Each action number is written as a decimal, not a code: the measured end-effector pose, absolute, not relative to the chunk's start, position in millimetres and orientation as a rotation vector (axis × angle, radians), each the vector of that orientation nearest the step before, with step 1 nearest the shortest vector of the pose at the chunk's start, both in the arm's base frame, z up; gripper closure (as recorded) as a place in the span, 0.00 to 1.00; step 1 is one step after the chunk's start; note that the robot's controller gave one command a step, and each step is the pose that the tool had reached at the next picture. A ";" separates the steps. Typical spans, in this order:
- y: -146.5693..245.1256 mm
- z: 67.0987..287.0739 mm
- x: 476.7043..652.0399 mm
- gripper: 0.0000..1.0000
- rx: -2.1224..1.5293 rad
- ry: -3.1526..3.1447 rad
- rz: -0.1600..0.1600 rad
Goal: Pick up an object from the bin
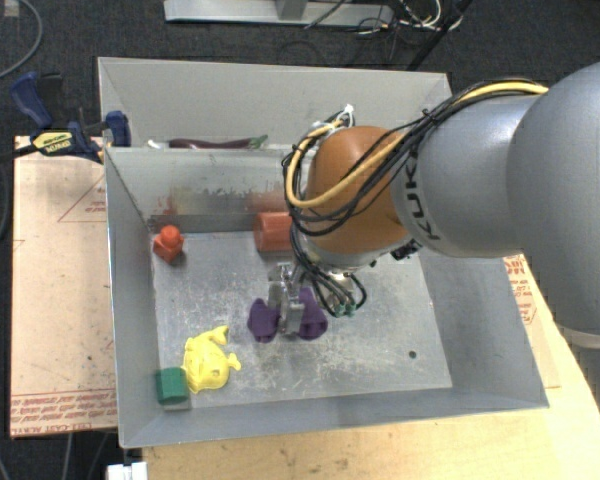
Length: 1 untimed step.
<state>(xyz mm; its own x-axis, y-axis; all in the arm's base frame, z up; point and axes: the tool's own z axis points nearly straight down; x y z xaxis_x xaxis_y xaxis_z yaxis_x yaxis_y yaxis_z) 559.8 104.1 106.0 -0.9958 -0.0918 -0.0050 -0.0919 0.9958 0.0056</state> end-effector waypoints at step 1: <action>104.3 120.0 560.5 1.00 -0.144 3.131 0.009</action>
Offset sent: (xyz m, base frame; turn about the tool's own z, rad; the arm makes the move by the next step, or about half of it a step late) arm 0.0000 -0.0002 0.0269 0.0000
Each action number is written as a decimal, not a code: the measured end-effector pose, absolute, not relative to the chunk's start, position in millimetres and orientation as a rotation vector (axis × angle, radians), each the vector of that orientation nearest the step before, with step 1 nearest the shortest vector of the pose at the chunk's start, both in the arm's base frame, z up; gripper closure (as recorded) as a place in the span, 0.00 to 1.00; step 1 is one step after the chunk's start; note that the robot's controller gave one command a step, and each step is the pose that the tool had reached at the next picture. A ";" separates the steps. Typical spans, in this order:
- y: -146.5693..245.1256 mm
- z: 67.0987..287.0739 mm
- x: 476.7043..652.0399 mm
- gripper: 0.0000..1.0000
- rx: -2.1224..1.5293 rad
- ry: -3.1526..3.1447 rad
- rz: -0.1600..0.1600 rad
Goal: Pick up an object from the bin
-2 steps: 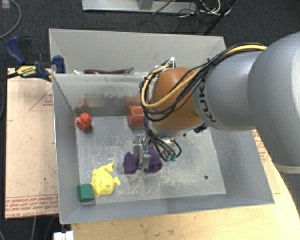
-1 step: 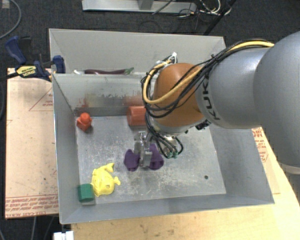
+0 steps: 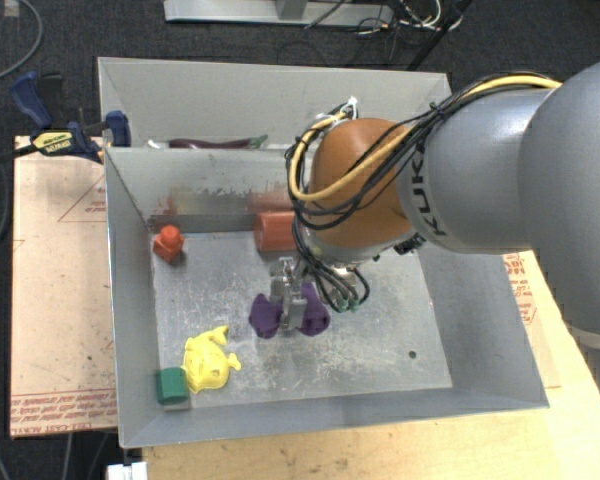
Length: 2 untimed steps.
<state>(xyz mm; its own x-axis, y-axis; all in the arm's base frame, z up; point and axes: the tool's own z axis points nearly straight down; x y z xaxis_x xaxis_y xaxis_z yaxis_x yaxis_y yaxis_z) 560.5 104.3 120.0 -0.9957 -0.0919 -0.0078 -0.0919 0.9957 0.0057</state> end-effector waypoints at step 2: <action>104.6 135.4 560.9 1.00 -0.143 3.129 0.011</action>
Offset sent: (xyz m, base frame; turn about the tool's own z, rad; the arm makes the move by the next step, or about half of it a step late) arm -0.0001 0.0001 0.0349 0.0000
